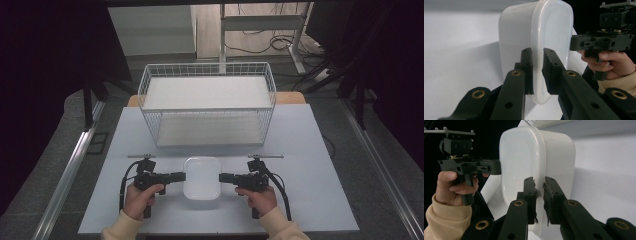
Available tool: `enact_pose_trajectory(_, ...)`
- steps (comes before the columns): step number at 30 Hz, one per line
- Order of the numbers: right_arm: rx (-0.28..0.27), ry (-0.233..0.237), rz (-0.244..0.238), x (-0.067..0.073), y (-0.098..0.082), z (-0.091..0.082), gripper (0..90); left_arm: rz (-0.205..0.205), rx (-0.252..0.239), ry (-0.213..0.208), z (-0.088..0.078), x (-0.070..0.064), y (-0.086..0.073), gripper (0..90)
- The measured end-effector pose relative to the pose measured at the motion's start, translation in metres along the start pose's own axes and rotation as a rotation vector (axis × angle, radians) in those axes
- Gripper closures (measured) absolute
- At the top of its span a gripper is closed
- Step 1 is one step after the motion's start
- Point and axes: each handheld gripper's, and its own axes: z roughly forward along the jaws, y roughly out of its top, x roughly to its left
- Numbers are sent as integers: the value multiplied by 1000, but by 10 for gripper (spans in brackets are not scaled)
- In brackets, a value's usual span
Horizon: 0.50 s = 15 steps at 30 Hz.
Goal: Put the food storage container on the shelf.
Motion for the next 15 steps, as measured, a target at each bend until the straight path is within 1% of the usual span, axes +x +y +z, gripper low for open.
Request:
enact_pose_trajectory(2,-5,3,-6,2,1,-1,803,9,-4,-1,-1,-2,1,796)
enact_pose_trajectory(6,-15,1,-45,8,3,-5,802,42,-18,5,-5,-9,2,796)
enact_pose_trajectory(7,-22,-3,-60,10,3,-7,803,46,-22,5,-6,-11,2,796)
enact_pose_trajectory(12,-41,-6,-101,21,6,-13,802,79,-50,7,-14,-20,4,796)
enact_pose_trajectory(15,-49,-13,-139,28,8,-17,803,97,-61,9,-17,-25,5,795)
